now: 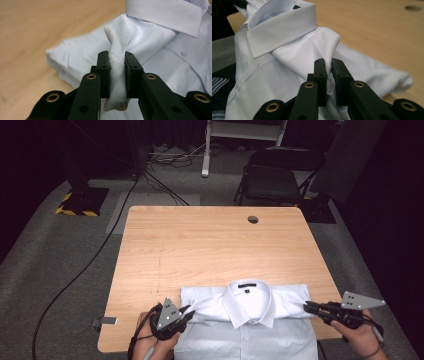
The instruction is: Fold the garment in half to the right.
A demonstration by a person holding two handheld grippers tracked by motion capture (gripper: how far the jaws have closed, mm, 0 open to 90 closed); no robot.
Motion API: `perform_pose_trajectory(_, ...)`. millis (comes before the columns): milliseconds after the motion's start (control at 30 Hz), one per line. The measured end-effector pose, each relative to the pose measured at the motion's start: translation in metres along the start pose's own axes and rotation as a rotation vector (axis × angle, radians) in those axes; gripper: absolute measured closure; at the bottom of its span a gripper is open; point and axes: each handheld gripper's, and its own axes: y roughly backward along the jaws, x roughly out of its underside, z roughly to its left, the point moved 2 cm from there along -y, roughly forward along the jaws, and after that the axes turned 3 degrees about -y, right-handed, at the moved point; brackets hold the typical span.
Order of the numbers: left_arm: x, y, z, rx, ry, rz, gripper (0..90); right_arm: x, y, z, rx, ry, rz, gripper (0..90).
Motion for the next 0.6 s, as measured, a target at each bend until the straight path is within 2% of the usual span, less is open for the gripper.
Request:
perform_pose_trajectory(133,0.026,-0.012,-0.009,0.024,0.013,0.075,77.0,0.032,-0.009,0.005,-0.016,-0.035,0.075,82.3)
perform_pose_trajectory(200,0.033,-0.018,-0.01,0.015,0.007,0.099,76.7,0.044,-0.014,0.005,-0.015,-0.05,0.105,82.1)
perform_pose_trajectory(333,0.04,-0.026,-0.012,-0.006,0.004,0.131,76.5,0.057,-0.023,0.006,0.002,-0.037,0.163,81.0)
perform_pose_trajectory(367,0.04,-0.026,-0.012,-0.006,0.004,0.131,76.6,0.057,-0.023,0.006,0.002,-0.037,0.163,81.0)
perform_pose_trajectory(533,0.033,-0.036,-0.009,-0.077,-0.036,0.145,76.7,0.055,-0.032,0.003,0.045,0.012,0.172,81.6)
perform_pose_trajectory(600,0.031,-0.041,-0.004,-0.088,-0.028,0.136,76.8,0.052,-0.036,-0.001,0.061,0.021,0.173,81.7)
